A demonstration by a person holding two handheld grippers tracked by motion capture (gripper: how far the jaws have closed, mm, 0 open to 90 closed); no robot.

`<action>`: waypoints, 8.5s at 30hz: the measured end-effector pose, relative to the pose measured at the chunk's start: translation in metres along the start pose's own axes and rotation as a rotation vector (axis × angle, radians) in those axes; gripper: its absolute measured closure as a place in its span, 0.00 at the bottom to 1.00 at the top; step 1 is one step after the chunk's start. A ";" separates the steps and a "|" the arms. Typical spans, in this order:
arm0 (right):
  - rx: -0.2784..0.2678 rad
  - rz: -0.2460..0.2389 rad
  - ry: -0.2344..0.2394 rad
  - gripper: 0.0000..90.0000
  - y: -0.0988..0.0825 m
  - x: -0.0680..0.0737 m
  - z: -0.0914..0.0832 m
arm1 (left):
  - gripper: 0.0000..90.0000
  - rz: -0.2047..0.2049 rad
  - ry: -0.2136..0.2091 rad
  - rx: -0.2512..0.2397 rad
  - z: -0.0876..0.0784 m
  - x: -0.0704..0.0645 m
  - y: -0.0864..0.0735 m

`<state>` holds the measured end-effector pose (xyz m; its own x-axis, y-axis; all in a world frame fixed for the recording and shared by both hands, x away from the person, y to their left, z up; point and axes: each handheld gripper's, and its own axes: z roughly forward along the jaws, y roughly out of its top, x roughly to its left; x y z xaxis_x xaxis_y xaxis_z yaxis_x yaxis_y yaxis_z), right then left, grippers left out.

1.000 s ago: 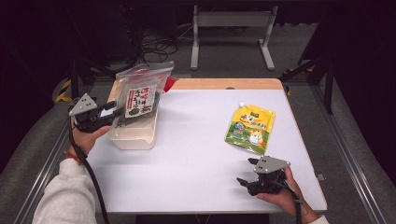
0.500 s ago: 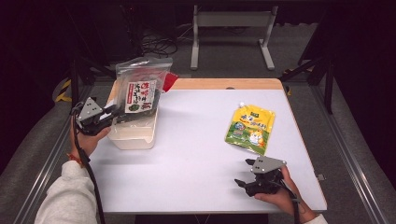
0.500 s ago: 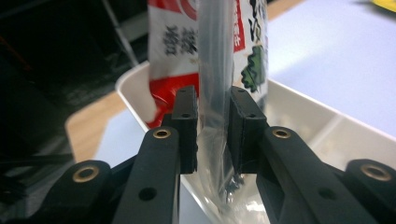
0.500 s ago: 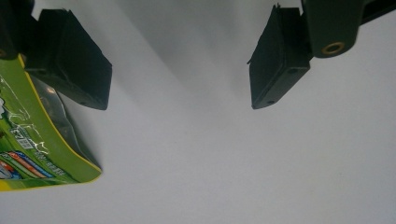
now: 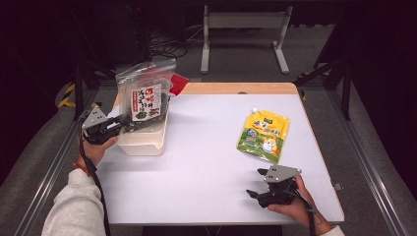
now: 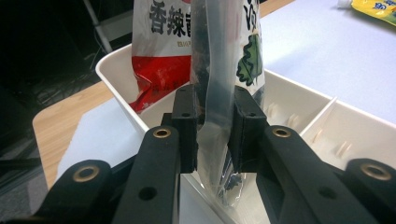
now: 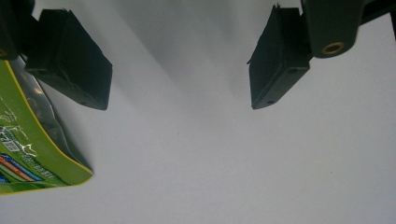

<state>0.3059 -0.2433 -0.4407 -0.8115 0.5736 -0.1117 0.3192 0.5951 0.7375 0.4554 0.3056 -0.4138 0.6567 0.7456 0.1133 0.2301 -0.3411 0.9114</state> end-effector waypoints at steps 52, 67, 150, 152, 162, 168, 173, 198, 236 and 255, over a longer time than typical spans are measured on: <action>-0.045 0.070 -0.036 0.24 -0.005 -0.018 -0.009 | 0.38 -0.102 0.120 -0.067 -0.039 -0.029 0.007; -0.085 0.101 -0.087 0.27 -0.006 -0.038 -0.015 | 0.23 -0.035 0.096 -0.046 -0.078 -0.088 0.005; -0.107 0.534 -0.044 0.85 -0.005 -0.152 0.036 | 0.15 0.020 -0.518 0.212 0.082 -0.213 0.024; -0.110 0.515 -0.016 0.88 -0.004 -0.149 0.037 | 0.15 0.006 -0.523 0.207 0.084 -0.212 0.026; -0.117 0.349 0.134 0.93 0.014 -0.099 0.049 | 0.14 -0.081 -0.569 0.260 0.102 -0.212 0.027; -0.149 0.310 0.157 0.94 0.019 -0.084 0.054 | 0.13 -0.145 -0.569 0.282 0.110 -0.209 0.023; -0.178 0.286 0.182 0.94 0.023 -0.076 0.051 | 0.13 -0.165 -0.604 0.308 0.119 -0.213 0.021; -0.268 0.056 0.204 0.94 0.052 -0.028 0.038 | 0.79 -0.244 -0.588 -0.034 0.090 -0.190 0.051; -0.178 0.099 0.035 0.38 0.018 -0.021 -0.010 | 0.98 0.038 -0.523 -0.176 0.011 -0.174 0.092; -0.126 0.107 0.029 0.34 0.014 -0.021 0.004 | 0.99 0.126 -0.409 -0.268 -0.048 -0.112 0.115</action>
<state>0.3296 -0.2452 -0.4305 -0.7908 0.6120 -0.0101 0.3418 0.4552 0.8222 0.3735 0.2104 -0.3022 0.9074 0.4048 0.1134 -0.0263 -0.2146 0.9763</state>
